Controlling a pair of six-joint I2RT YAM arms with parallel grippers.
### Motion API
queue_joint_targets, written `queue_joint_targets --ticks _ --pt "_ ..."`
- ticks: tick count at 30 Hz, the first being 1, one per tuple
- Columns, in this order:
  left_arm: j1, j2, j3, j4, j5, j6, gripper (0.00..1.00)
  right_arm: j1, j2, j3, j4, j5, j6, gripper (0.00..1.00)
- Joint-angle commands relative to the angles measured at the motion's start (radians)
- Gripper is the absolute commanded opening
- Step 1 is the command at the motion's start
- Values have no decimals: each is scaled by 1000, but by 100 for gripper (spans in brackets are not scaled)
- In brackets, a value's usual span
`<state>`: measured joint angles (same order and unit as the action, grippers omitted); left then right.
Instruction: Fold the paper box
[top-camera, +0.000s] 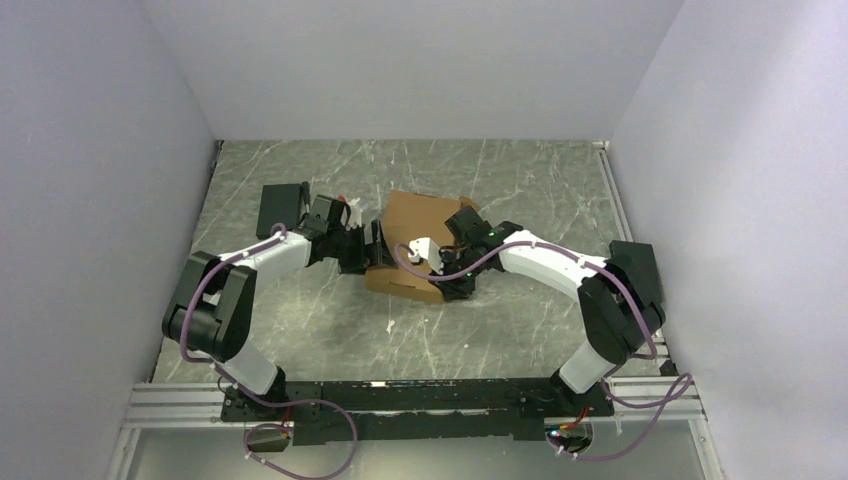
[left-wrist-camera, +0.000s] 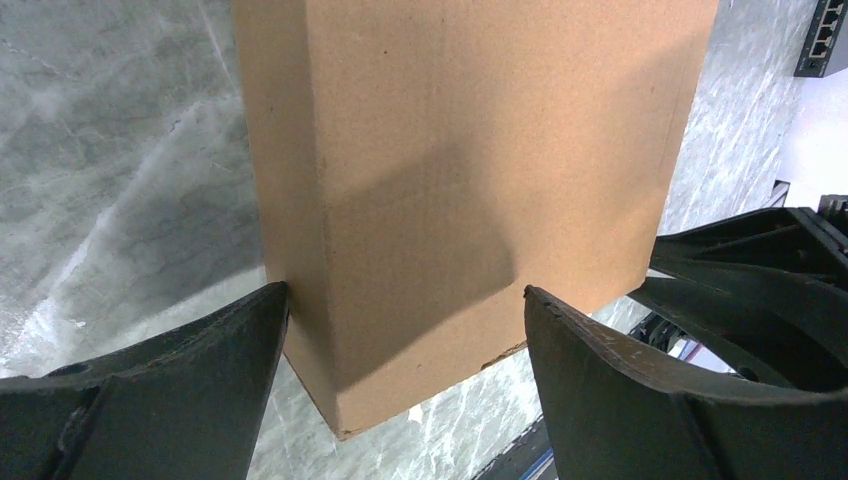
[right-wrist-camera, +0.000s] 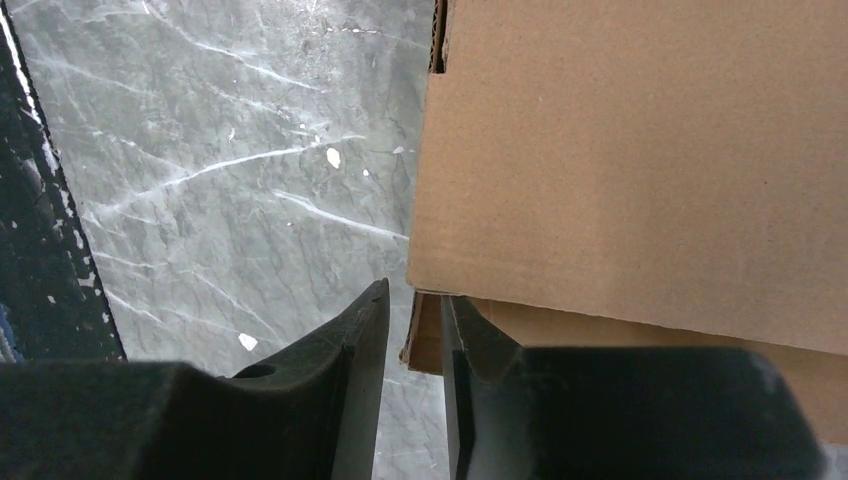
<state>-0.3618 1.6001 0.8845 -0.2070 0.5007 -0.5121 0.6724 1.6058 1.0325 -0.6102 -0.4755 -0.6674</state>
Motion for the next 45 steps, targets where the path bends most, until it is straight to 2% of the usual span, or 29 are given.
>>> queue_joint_targets --ticks 1,8,14,20,27,32,35,45 --pt "-20 10 38 -13 47 7 91 -17 -56 55 -21 -77 -62 30" --pt "-19 3 50 -29 36 15 92 -63 -91 62 -66 -146 -101 35" --pt "-19 -2 71 -47 22 25 92 -140 -103 65 -72 -222 -95 36" --pt "-13 -16 106 -75 -5 42 93 -271 -132 62 -9 -301 -12 38" --pt "22 -32 134 -70 -24 37 94 -421 -138 56 114 -300 104 48" --pt "75 -32 175 -59 9 28 94 -561 -40 146 108 -386 78 56" --pt "99 -24 208 -55 27 29 94 -605 57 245 114 -389 76 60" --pt "135 101 340 -30 147 12 94 -612 437 617 102 -355 170 63"
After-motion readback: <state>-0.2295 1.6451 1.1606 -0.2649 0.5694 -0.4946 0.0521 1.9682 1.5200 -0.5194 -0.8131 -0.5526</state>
